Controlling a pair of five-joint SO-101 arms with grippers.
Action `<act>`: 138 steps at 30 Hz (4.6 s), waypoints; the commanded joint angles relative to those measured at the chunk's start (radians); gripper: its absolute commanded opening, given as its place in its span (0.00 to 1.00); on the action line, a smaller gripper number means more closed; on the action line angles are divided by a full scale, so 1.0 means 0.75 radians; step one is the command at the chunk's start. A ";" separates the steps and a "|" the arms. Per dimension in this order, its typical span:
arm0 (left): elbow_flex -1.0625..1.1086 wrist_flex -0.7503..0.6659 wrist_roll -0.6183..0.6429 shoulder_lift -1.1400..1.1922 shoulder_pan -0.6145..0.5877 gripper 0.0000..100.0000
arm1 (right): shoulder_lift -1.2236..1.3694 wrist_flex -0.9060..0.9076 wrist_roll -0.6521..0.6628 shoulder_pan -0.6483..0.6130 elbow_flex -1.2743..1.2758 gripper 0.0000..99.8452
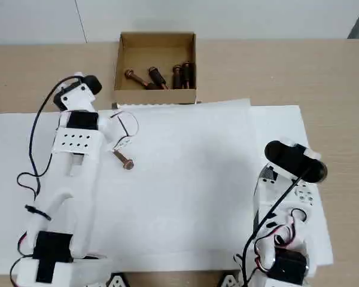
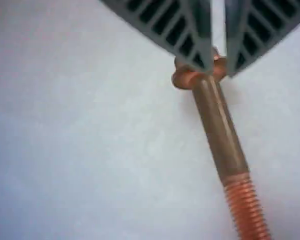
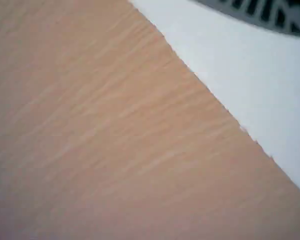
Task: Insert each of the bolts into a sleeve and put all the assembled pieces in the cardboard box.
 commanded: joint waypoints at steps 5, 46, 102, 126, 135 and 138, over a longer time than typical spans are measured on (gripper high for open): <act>0.015 -0.051 0.004 -0.006 0.002 0.10 | -0.011 -0.024 0.008 0.011 -0.020 0.00; -0.167 -0.018 0.403 0.180 -0.002 0.01 | -0.011 -0.026 0.008 0.009 -0.012 0.00; -0.269 0.452 -0.088 0.129 -0.333 0.20 | -0.011 -0.034 0.002 0.017 -0.010 0.00; -0.357 0.577 -0.550 0.127 -0.421 0.01 | -0.011 -0.034 -0.074 0.017 -0.010 0.00; -0.400 0.542 -1.191 0.125 -0.403 0.01 | -0.011 -0.026 -0.074 0.017 -0.010 0.00; -0.429 0.536 -1.579 0.123 -0.411 0.01 | -0.011 -0.032 -0.074 0.017 -0.010 0.00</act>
